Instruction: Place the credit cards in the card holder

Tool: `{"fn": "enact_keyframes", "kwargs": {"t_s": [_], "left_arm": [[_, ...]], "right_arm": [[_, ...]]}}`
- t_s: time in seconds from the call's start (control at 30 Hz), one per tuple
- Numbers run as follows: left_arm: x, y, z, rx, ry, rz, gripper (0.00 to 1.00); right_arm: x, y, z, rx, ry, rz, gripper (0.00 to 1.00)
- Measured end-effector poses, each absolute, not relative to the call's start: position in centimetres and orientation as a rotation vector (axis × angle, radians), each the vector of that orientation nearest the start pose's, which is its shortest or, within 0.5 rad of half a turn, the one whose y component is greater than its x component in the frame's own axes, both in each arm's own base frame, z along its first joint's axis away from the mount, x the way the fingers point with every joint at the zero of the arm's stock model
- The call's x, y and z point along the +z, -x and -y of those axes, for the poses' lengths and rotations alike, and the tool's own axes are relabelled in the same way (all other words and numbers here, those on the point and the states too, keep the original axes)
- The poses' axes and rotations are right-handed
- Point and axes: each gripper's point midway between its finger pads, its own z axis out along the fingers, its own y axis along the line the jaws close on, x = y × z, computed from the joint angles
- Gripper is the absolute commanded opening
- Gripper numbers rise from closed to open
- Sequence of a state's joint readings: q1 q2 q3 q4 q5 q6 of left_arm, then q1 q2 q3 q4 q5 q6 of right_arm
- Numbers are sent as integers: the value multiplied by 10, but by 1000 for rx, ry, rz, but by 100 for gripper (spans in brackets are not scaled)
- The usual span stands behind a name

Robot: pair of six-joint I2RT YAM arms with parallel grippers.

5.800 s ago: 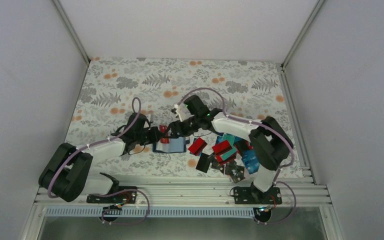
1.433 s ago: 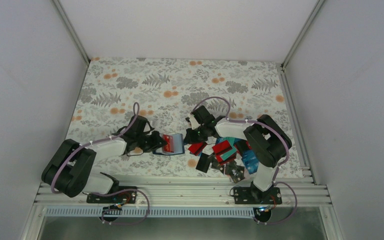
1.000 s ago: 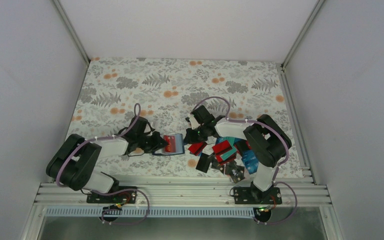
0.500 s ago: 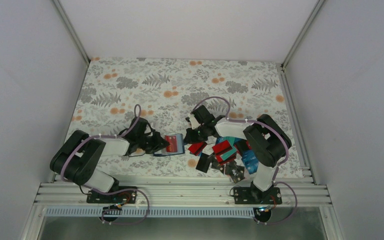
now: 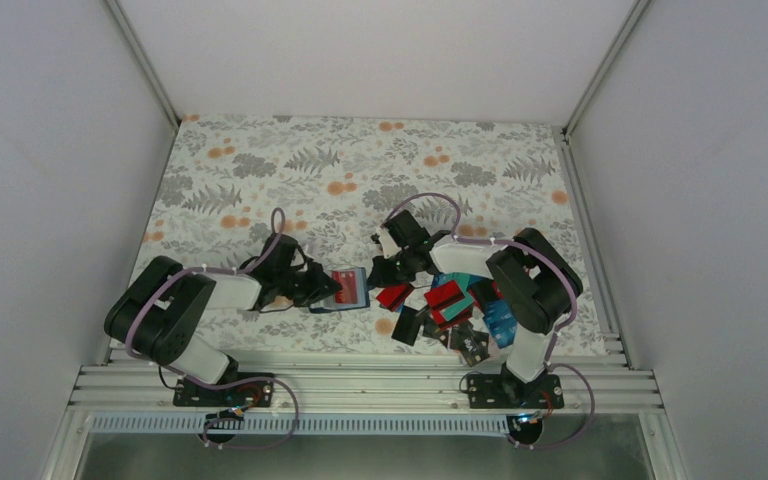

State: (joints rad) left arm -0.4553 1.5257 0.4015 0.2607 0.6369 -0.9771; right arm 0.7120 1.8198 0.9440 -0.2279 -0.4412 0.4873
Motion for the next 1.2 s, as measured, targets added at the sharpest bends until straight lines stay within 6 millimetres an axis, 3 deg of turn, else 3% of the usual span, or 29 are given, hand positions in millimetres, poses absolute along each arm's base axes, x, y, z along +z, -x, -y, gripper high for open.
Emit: {"fn": "enact_keyframes", "kwargs": {"t_s": [0.6,0.73,0.9,1.2], "left_arm": [[20,-232,237,-1316,345,-2713,3],[22,-232,238,-1298,337,-2704,13],[27,-228,235,-1223,308,-2704,38],[39,-225,228,-1113,267,-2727,68]], "right_arm": [[15,-250,-312,912,471,-2831,5],[15,-251,-311,911,470,-2831,5],[15,-253,-313,915,471,-2825,4],[15,-254,-317,917,484,-2816,4]]}}
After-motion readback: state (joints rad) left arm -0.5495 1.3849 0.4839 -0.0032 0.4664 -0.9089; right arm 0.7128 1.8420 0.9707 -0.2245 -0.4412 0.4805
